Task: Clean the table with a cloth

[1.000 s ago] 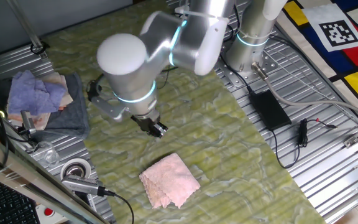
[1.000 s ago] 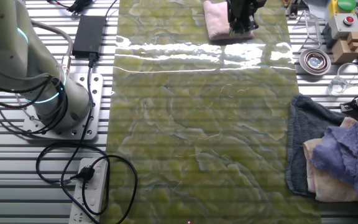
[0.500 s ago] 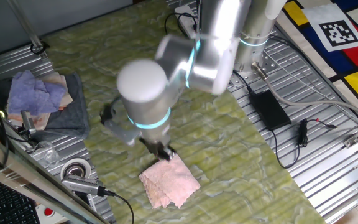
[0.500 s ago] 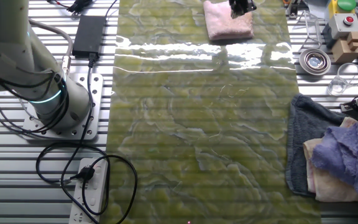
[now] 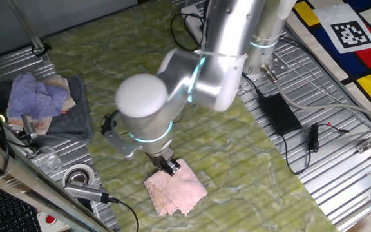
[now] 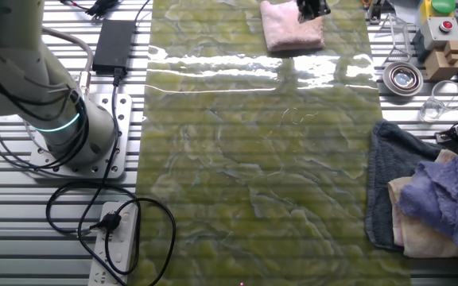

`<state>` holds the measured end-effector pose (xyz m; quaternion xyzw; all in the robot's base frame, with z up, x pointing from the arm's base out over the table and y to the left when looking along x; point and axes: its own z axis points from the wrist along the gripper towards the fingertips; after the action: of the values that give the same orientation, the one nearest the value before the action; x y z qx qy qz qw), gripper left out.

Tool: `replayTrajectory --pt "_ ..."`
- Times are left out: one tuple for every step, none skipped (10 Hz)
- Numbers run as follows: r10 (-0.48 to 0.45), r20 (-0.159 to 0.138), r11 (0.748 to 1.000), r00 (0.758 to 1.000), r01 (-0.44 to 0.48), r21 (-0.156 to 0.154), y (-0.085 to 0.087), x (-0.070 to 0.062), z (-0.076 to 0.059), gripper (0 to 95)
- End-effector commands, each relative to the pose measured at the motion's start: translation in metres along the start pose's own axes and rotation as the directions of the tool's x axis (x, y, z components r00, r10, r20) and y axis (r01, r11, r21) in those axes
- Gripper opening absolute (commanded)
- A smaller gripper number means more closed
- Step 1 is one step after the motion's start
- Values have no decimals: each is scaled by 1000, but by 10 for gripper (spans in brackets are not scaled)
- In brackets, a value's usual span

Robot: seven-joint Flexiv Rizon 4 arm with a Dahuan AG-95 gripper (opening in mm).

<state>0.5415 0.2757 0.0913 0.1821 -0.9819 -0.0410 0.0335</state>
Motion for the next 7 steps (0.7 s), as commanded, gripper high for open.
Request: replayTrajectory --pt "-50 0 999 999 50 16 1 1 0 0" --pt "-117 -1 993 993 117 12 1 1 0 0" --pt "-162 -6 987 987 163 5 1 1 0 0" --pt "-182 -10 983 983 182 2 1 1 0 0" --pt "-217 -16 976 976 217 -3 1 1 0 0" --pt "-244 -16 970 970 245 1 1 1 0 0" --pt "-249 -15 968 968 249 2 1 1 0 0"
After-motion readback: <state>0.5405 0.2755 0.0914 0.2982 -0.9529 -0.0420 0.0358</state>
